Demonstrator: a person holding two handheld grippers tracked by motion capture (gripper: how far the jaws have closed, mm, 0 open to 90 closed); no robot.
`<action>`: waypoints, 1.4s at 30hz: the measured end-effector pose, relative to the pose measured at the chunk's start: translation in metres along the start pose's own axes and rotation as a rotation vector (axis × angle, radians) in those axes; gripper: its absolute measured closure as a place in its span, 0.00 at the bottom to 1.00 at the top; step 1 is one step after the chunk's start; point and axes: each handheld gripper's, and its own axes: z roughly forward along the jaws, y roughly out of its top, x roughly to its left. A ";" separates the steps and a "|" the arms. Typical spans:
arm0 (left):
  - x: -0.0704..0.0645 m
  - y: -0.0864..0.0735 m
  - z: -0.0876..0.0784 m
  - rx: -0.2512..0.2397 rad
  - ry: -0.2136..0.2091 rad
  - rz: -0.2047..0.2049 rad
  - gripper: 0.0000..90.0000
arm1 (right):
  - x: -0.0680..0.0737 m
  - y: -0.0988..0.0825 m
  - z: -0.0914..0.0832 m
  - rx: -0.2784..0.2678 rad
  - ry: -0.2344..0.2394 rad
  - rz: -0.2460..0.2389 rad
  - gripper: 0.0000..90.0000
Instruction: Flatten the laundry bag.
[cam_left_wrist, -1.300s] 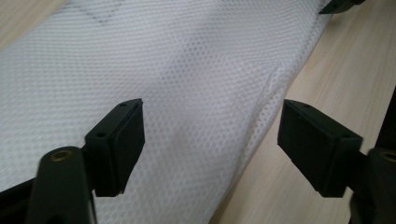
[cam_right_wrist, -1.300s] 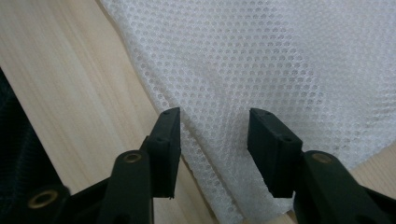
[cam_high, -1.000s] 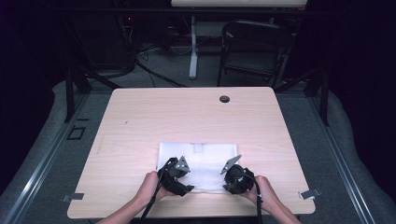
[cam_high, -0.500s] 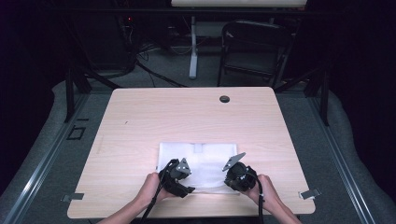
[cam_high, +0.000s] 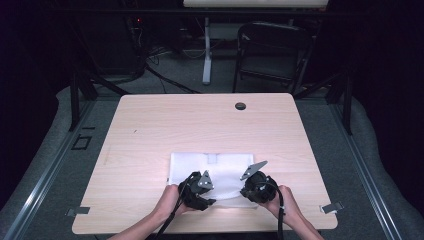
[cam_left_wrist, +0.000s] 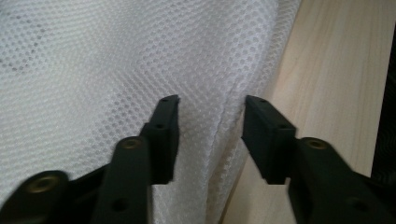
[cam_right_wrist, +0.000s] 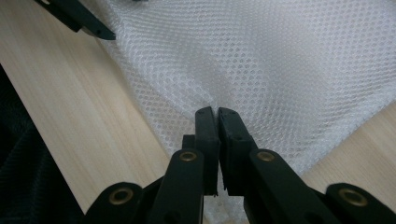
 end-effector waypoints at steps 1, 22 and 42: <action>-0.001 0.001 0.001 0.003 -0.002 0.005 0.70 | 0.000 0.000 0.000 -0.004 0.000 0.000 0.97; 0.000 0.009 0.003 -0.016 0.012 -0.065 0.97 | 0.003 -0.005 -0.014 -0.056 0.002 0.015 0.91; 0.007 0.010 -0.008 -0.062 0.029 -0.109 0.97 | 0.030 0.004 0.026 -0.055 -0.033 -0.096 1.00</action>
